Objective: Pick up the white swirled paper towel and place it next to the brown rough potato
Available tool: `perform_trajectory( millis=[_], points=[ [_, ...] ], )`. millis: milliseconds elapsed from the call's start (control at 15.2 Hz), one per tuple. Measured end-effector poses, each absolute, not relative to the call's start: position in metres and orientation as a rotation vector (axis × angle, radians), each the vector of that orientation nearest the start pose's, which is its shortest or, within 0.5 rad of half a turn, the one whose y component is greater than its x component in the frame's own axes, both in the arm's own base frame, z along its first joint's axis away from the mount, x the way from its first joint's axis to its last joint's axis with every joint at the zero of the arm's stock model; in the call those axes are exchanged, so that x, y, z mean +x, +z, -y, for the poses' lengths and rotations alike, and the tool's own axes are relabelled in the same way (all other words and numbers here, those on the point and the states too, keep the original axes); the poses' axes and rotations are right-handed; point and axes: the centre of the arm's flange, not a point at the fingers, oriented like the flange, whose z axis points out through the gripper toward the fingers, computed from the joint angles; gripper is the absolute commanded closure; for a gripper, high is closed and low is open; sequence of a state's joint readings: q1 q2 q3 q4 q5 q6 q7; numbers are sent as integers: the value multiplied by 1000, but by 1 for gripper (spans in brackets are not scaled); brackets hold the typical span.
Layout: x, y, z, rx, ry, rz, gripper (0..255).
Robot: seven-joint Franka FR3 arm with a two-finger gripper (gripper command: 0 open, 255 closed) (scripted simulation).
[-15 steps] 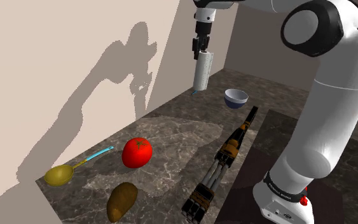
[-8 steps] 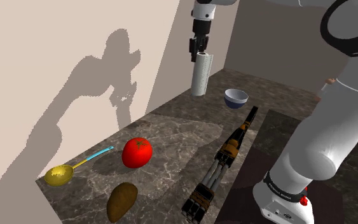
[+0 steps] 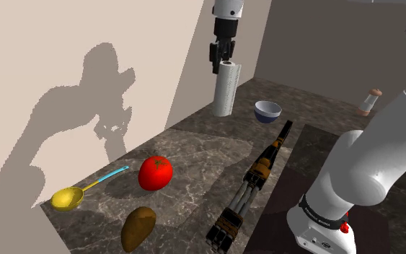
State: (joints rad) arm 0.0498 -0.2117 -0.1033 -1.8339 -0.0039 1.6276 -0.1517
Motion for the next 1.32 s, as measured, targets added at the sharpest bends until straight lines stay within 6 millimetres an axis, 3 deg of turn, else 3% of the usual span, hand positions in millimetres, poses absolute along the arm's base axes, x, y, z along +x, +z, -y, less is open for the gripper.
perform_trajectory(
  millis=[1320],
  points=[
    [376, 658, -204, -3121, -9, 157, 255]
  ],
)
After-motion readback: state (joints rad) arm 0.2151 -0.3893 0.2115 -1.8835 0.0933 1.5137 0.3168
